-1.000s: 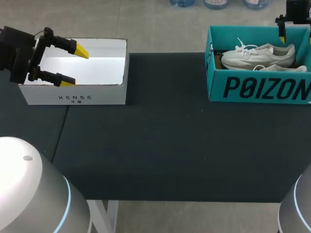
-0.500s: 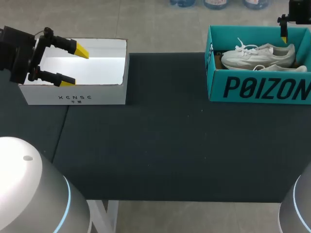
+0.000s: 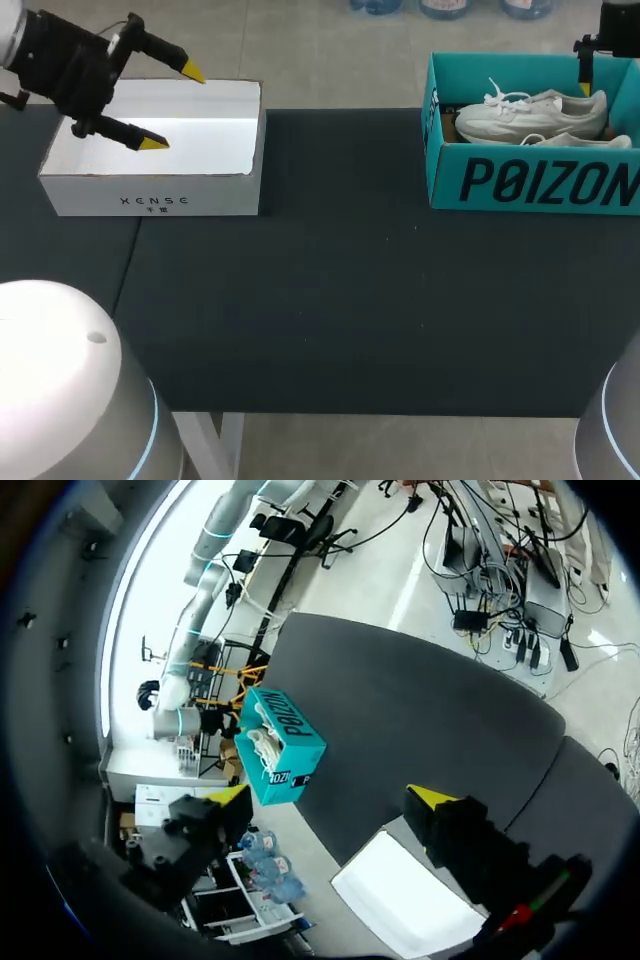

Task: Take the shoe out of the shoebox, open the shoe tongue, remove and reinsert the insole, then place the shoe into the shoebox

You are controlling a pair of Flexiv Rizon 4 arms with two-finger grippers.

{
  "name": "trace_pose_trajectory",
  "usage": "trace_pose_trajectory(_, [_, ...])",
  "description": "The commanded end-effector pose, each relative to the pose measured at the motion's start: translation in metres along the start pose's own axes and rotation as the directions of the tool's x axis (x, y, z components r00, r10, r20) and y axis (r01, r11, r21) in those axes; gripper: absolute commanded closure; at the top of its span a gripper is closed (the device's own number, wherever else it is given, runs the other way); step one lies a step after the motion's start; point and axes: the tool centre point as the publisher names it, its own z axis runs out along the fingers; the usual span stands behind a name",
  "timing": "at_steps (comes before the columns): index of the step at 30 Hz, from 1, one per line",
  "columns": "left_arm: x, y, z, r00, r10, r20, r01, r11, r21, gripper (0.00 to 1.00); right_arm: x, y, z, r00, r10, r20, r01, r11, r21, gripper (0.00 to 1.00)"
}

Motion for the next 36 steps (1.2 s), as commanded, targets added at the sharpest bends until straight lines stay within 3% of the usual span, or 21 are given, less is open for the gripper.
trace_pose_trajectory(1, [0.001, -0.009, 0.001, 0.985, -0.163, 0.05, 0.17, 0.939, -0.3, 0.0, -0.005, -0.013, 0.002, 1.0, 0.005, -0.001, -0.005, 1.0, -0.012, 0.0])
trace_pose_trajectory(7, [0.001, -0.009, 0.001, 0.985, -0.163, 0.05, 0.17, 0.939, -0.3, 0.0, -0.008, -0.029, 0.0, 0.997, -0.025, -0.073, 0.03, 0.998, 0.06, 0.0])
trace_pose_trajectory(13, [0.001, -0.009, 0.001, 0.985, -0.163, 0.05, 0.17, 0.939, -0.3, 0.0, 0.0, -0.037, -0.009, 0.997, -0.056, -0.046, 0.058, 0.998, 0.035, 0.0])
trace_pose_trajectory(16, [-0.008, -0.001, 0.002, 0.928, -0.374, -0.008, 0.342, 0.858, -0.383, 0.0, 0.001, -0.04, -0.015, 0.999, -0.045, -0.03, 0.045, 0.999, 0.001, 0.0])
trace_pose_trajectory(17, [-0.009, 0.004, 0.001, 0.9, -0.436, -0.009, 0.401, 0.836, -0.375, 0.0, 0.001, -0.041, -0.016, 0.999, -0.044, -0.029, 0.044, 0.999, 0.001, 0.0])
trace_pose_trajectory(23, [-0.009, 0.03, 0.002, 0.651, -0.759, 0.013, 0.666, 0.563, -0.49, 0.0, -0.006, -0.054, -0.029, 0.998, -0.032, -0.061, 0.033, 0.999, 0.016, 0.0])
trace_pose_trajectory(26, [-0.007, 0.041, 0.004, 0.48, -0.873, 0.084, 0.771, 0.375, -0.515, 0.0, -0.01, -0.065, -0.034, 0.996, -0.05, -0.074, 0.051, 0.999, 0.004, 0.0])
trace_pose_trajectory(27, [-0.006, 0.045, 0.005, 0.4, -0.91, 0.11, 0.79, 0.282, -0.544, 0.0, -0.011, -0.069, -0.035, 0.995, -0.061, -0.077, 0.061, 0.998, -0.003, 0.0])
trace_pose_trajectory(28, [-0.005, 0.048, 0.006, 0.368, -0.921, 0.128, 0.813, 0.252, -0.525, 0.0, -0.013, -0.073, -0.036, 0.994, -0.071, -0.083, 0.07, 0.997, -0.009, 0.0])
trace_pose_trajectory(29, [-0.003, 0.053, 0.008, 0.286, -0.945, 0.161, 0.823, 0.156, -0.547, 0.0, -0.014, -0.077, -0.037, 0.993, -0.08, -0.086, 0.079, 0.997, -0.015, 0.0])
trace_pose_trajectory(30, [-0.003, 0.057, 0.01, 0.267, -0.949, 0.169, 0.834, 0.14, -0.534, 0.0, -0.015, -0.081, -0.038, 0.992, -0.09, -0.087, 0.089, 0.996, -0.022, 0.0])
trace_pose_trajectory(31, [-0.002, 0.062, 0.012, 0.207, -0.958, 0.199, 0.832, 0.066, -0.551, 0.0, -0.016, -0.085, -0.038, 0.992, -0.099, -0.084, 0.097, 0.995, -0.029, 0.0])
trace_pose_trajectory(33, [-0.001, 0.074, 0.017, 0.139, -0.964, 0.226, 0.83, -0.011, -0.557, 0.0, -0.017, -0.093, -0.037, 0.992, -0.104, -0.074, 0.1, 0.994, -0.044, 0.0])
trace_pose_trajectory(36, [0.0, 0.092, 0.021, -0.025, -0.952, 0.306, 0.805, -0.201, -0.559, 0.0, -0.02, -0.104, -0.034, 0.993, -0.101, -0.065, 0.098, 0.994, -0.046, 0.0])
